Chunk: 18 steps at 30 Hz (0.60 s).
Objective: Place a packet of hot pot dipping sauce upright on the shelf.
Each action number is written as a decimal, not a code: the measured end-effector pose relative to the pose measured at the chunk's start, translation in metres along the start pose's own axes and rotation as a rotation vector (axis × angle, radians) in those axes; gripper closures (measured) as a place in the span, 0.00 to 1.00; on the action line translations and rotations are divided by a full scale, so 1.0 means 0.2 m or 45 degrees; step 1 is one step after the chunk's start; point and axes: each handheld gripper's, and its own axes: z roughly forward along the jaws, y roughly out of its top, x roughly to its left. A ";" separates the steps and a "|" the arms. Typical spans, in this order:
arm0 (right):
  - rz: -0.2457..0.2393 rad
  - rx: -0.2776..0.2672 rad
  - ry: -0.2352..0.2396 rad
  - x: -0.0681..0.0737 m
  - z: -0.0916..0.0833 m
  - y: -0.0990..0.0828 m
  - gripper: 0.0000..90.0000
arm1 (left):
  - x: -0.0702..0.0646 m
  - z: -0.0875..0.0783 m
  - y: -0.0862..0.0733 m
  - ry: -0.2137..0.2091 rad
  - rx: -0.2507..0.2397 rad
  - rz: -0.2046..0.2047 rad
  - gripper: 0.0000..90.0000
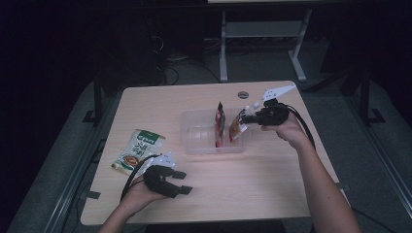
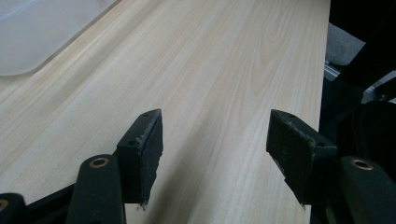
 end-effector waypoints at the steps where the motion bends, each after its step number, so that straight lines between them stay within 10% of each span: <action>1: -0.003 -0.002 0.001 0.00 0.01 0.00 0.98 | 0.00 0.00 0.00 0.000 -0.001 -0.006 0.40; 18: 0.028 0.006 0.021 0.02 0.11 -0.04 0.97 | 0.00 0.02 -0.01 -0.007 0.023 0.004 0.40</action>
